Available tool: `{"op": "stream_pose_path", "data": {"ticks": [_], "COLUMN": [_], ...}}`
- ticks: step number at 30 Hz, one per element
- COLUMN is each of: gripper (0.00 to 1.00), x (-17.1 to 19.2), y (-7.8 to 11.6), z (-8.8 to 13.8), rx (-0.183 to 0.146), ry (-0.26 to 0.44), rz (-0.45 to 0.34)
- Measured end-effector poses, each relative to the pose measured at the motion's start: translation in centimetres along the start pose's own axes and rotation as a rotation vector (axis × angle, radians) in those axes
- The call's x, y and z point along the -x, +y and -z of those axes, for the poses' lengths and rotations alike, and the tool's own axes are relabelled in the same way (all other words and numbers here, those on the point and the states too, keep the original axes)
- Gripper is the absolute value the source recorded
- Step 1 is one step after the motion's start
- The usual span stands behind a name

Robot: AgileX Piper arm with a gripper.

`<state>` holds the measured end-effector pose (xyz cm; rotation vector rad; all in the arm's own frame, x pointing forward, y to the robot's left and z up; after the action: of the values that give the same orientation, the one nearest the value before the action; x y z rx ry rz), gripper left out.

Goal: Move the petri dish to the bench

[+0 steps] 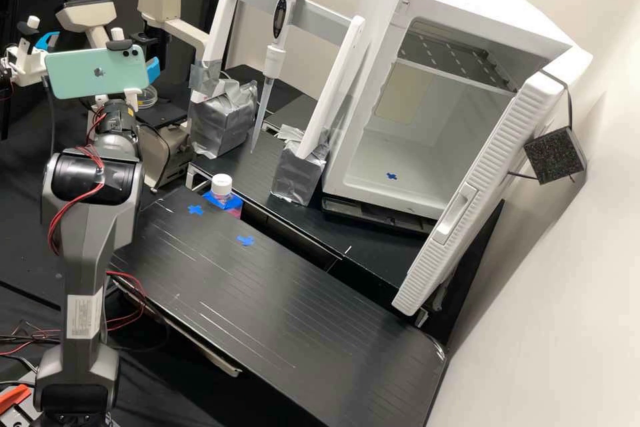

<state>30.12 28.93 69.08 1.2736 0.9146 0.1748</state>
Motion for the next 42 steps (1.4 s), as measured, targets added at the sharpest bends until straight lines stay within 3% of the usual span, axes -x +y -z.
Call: {"op": "stream_pose_path", "data": {"ticks": [7, 11, 20, 26, 31, 36, 42], "gripper": [1.00, 1.00, 1.00, 1.00, 1.00, 1.00, 1.00], "x": [-2.7, -3.8, -5.5, -5.8, -5.9, -6.3, -7.2], "y": [-0.4, -0.9, -2.4, -2.9, -2.9, -2.6, -3.7], "z": [-1.4, -2.0, -3.9, -5.1, -5.5, -5.1, -5.1], "rx": [-0.008, -0.062, -0.139, -0.161, -0.155, -0.163, -0.171], "ry": [-0.052, -0.070, -0.090, -0.120, -0.144, -0.135, -0.129], "rz": [0.025, 0.047, 0.108, 0.107, 0.085, 0.065, 0.078]}}
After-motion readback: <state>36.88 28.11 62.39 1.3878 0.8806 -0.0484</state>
